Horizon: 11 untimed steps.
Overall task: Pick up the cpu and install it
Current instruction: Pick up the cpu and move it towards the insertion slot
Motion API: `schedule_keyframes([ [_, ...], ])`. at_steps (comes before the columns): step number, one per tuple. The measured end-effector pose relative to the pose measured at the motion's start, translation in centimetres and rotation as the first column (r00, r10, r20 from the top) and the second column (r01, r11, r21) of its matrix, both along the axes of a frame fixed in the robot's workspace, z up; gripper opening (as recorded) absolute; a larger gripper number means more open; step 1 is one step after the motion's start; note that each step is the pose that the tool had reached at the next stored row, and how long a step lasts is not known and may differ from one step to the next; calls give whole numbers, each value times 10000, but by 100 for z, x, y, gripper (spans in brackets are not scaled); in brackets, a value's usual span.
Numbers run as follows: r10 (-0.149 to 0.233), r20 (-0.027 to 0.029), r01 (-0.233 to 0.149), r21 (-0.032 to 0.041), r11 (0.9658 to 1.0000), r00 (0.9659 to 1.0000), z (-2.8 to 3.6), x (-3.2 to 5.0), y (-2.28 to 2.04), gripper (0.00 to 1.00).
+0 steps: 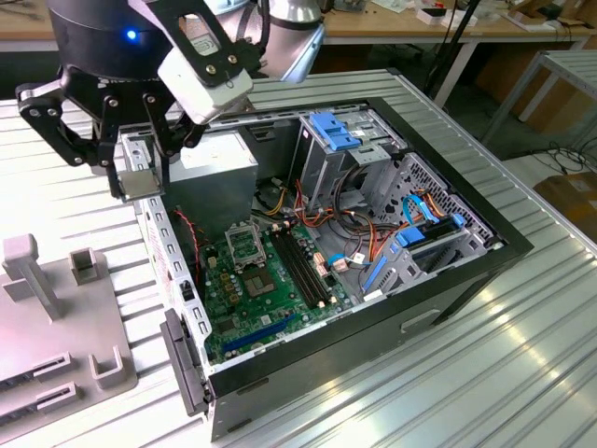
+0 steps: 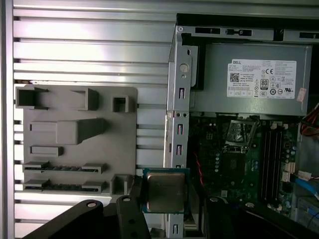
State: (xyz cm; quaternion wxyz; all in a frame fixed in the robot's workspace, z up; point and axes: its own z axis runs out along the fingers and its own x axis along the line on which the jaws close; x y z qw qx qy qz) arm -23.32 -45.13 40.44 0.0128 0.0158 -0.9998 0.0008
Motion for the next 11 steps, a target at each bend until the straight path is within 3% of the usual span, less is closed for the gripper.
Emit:
schedule_keyframes([
  [5, 0, -1, 0, -1, 10000, 10000, 0, 138, 0, 47],
  [11, 0, 31, 0, 0, 10000, 10000, -6, 227, 0, 47],
])
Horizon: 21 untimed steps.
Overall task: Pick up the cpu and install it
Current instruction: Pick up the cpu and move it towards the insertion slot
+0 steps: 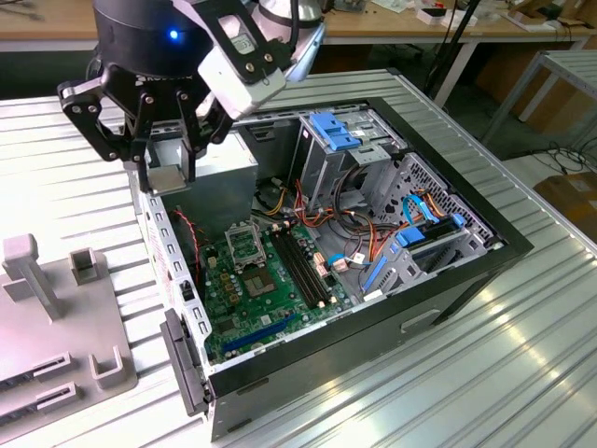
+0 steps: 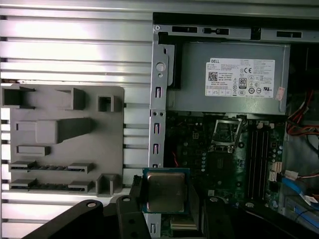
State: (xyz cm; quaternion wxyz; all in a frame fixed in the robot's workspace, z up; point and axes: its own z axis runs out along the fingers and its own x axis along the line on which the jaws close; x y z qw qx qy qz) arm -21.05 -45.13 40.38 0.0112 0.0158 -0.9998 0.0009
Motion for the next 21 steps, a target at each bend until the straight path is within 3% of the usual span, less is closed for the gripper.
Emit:
schedule_keyframes([
  [5, -1, 41, 1, 0, 10000, 10000, -5, 56, 0, 47],
  [21, 1, 43, -1, 0, 10000, 10000, -5, 82, 0, 47],
])
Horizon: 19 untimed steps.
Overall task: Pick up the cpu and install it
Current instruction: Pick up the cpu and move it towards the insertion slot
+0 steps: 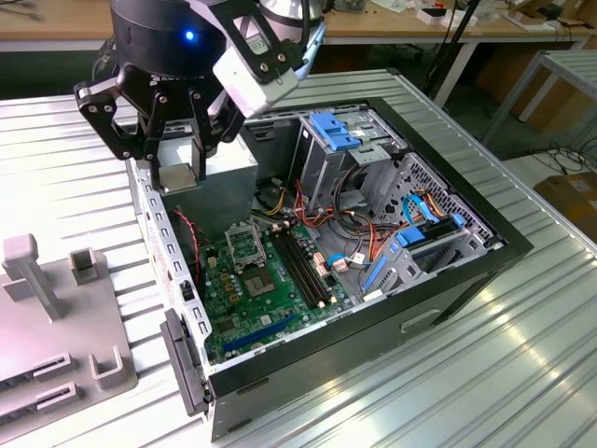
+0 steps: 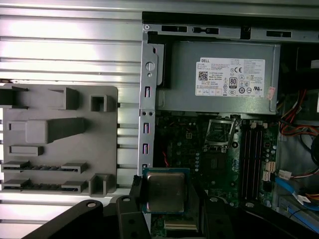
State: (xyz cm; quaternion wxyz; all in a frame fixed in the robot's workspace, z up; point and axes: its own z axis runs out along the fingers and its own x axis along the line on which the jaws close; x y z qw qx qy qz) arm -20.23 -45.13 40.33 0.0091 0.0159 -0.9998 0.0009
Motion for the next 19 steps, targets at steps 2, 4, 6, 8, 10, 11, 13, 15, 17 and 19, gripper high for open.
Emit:
schedule_keyframes([
  [2, -2, 0, 2, 0, 10000, 10000, 0, 12, 0, 47],
  [4, -1, 1, 1, 0, 10000, 10000, -1, 51, 0, 47],
  [6, -2, 6, 2, 0, 10000, 10000, -3, 130, 0, 47],
  [8, -2, 23, 2, 0, 10000, 10000, -7, 200, 0, 47],
  [10, -1, 39, 1, 0, 10000, 10000, -11, 249, 0, 47],
  [11, -1, 54, 1, 1, 10000, 10000, -15, 277, 0, 47],
  [13, -2, 75, 2, 0, 10000, 10000, -18, 315, 0, 47],
  [15, -2, 94, 2, 0, 10000, 10000, -21, 346, 0, 47],
  [17, -3, 94, 3, 0, 10000, 10000, -21, 346, 0, 47],
  [19, -2, 94, 2, 0, 10000, 10000, -21, 347, 0, 47],
])
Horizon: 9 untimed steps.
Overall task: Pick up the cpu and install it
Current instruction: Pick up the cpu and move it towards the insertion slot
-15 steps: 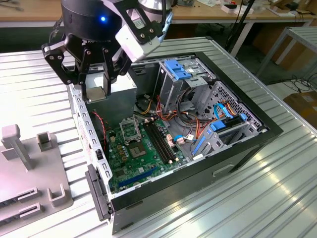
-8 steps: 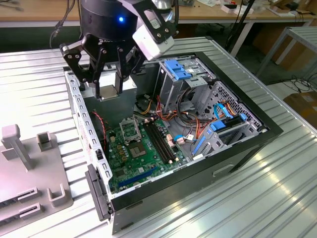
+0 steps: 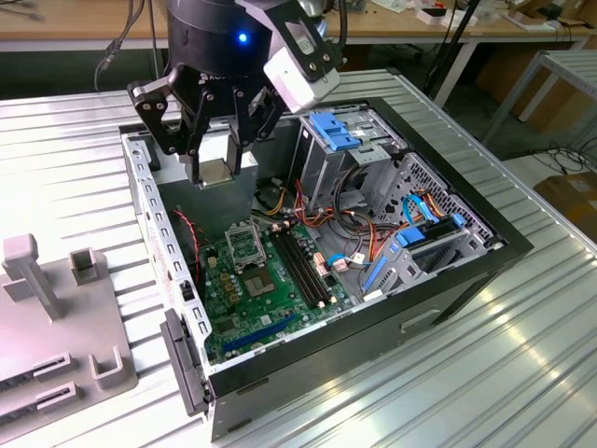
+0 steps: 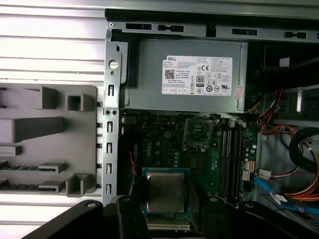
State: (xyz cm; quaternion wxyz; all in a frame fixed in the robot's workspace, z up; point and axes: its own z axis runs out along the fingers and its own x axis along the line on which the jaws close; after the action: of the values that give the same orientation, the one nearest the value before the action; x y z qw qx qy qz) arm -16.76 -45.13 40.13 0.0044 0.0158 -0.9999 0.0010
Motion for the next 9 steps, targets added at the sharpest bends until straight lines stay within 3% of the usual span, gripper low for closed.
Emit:
schedule_keyframes([
  [9, 3, 0, -3, 0, 10000, 10000, 0, 11, 0, 47],
])
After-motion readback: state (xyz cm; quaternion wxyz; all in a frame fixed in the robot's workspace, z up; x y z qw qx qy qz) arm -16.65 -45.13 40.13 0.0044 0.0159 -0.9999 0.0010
